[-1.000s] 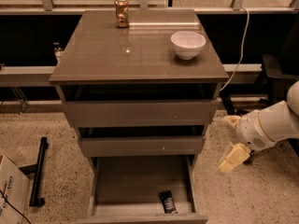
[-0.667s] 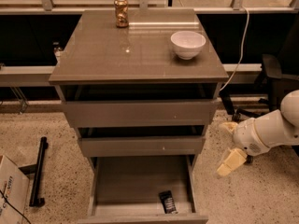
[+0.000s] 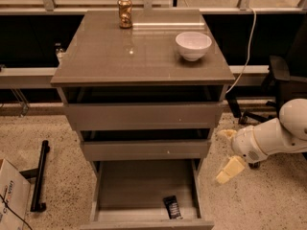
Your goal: Pick rxbar blueberry from bottom drawer and place on counter
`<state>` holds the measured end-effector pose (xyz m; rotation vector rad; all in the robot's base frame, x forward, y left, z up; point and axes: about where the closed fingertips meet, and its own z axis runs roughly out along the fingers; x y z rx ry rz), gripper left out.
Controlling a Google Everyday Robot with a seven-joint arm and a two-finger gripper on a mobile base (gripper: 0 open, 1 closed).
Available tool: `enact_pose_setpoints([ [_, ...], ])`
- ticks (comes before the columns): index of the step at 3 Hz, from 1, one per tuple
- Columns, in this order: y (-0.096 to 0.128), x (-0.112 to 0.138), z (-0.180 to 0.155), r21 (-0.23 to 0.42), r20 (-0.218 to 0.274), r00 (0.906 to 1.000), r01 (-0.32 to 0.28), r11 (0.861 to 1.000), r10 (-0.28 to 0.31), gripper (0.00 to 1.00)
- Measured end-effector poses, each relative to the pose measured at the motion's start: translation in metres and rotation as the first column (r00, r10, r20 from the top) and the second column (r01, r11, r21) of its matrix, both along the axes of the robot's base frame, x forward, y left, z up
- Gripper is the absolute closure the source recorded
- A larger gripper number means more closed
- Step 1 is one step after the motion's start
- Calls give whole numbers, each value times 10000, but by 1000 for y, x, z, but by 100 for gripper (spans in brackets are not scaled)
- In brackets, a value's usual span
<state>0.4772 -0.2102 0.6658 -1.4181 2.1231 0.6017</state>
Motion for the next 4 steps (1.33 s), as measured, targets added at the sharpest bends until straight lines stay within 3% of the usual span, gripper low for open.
enact_pose_setpoints([
  [2,32,10,-49,1805,-16,9993,-376,9828,385,0],
  [4,59,17,-95,2558,-232,9989,-333,9661,405,0],
])
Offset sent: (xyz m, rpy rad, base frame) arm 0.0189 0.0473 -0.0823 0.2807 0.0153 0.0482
